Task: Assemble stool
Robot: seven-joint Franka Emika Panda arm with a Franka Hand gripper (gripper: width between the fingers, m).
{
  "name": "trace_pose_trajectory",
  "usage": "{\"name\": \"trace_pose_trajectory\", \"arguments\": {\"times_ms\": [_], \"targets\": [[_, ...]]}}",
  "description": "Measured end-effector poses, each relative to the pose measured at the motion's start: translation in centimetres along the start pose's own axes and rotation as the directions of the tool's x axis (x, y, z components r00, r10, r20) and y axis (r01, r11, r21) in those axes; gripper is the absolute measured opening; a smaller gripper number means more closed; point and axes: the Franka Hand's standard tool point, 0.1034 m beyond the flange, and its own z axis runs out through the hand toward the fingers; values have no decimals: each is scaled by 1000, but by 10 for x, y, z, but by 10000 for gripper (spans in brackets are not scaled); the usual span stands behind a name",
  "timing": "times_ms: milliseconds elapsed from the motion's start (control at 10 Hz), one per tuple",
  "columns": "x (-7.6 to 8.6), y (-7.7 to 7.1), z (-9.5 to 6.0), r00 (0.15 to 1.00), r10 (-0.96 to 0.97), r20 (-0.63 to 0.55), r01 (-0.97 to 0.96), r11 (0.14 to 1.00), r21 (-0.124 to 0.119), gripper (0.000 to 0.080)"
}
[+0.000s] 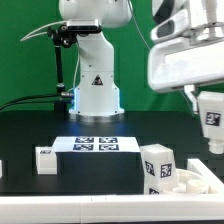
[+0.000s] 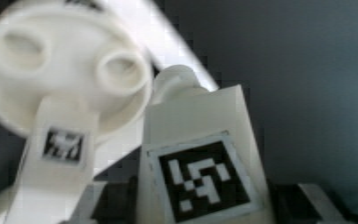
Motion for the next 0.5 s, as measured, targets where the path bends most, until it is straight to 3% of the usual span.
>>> {"name": "trace_pose_trajectory", "arguments": {"times_ms": [200, 500], "targets": [[-2, 8, 8, 1000, -16, 0, 16, 1000, -17, 325], [-2, 7, 8, 1000, -17, 0, 17, 1000, -16, 325]]}}
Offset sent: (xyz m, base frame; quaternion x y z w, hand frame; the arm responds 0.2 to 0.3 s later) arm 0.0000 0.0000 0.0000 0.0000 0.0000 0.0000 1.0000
